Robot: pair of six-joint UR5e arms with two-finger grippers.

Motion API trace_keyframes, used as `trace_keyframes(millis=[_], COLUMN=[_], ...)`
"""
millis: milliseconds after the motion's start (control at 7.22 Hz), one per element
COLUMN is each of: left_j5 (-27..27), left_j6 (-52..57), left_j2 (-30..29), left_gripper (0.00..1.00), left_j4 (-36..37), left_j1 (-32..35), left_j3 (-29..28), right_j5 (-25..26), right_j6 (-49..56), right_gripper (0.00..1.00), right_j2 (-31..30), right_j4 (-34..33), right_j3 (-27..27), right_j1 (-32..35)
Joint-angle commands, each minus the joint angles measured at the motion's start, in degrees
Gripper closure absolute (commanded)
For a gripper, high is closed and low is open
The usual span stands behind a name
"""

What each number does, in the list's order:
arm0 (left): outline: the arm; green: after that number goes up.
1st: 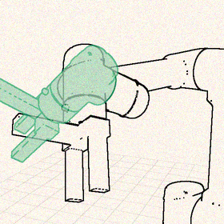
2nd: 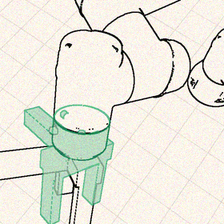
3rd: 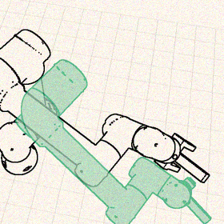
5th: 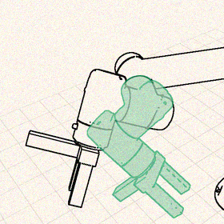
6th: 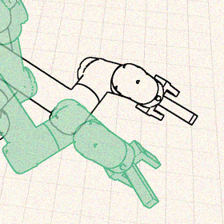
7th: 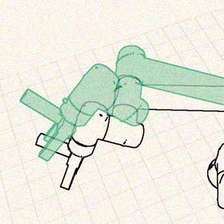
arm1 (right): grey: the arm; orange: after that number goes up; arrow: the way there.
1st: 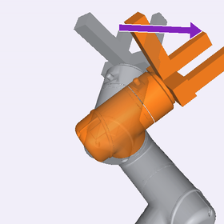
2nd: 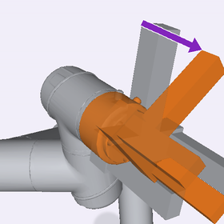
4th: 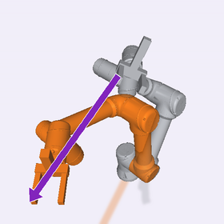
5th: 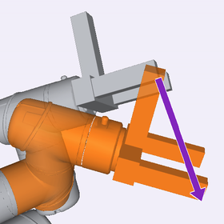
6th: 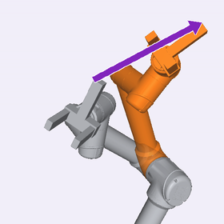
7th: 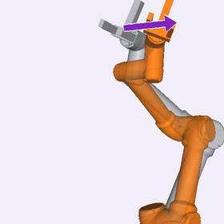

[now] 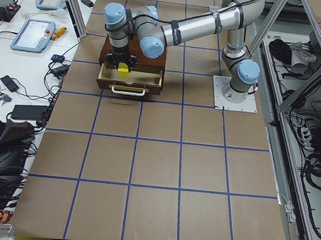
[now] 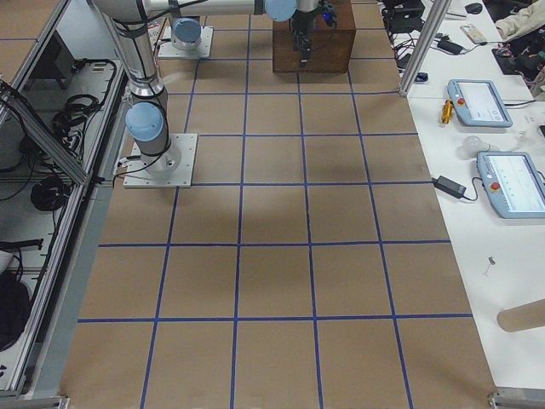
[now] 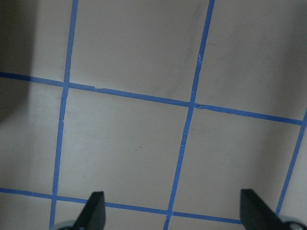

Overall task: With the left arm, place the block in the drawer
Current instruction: 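Lower the cube into the drawer and open the left gripper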

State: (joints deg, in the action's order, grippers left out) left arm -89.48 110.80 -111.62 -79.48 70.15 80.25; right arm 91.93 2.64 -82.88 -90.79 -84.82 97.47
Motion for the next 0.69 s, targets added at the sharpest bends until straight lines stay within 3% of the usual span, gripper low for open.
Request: trace_keyframes(millis=[0, 277, 416, 554], left_j5=[0.2, 0.2, -0.2, -0.3], left_j6=[-0.1, -0.1, 0.0, -0.1], left_j2=[-2.7, -3.3, -2.9, -1.4], left_gripper=[1.0, 1.0, 0.01, 0.0], left_j4=[6.8, 8.1, 7.5, 6.7], left_j1=[0.2, 0.2, 0.2, 0.3], left_j3=[4.2, 4.9, 4.4, 4.3], right_j5=[0.0, 0.0, 0.0, 0.0], right_j6=[0.0, 0.0, 0.1, 0.1], right_gripper=[0.0, 0.0, 0.0, 0.0], right_j2=[0.0, 0.0, 0.0, 0.0], right_j4=[0.0, 0.0, 0.0, 0.0], right_j3=[0.0, 0.0, 0.0, 0.0], right_j1=[0.0, 0.0, 0.0, 0.0])
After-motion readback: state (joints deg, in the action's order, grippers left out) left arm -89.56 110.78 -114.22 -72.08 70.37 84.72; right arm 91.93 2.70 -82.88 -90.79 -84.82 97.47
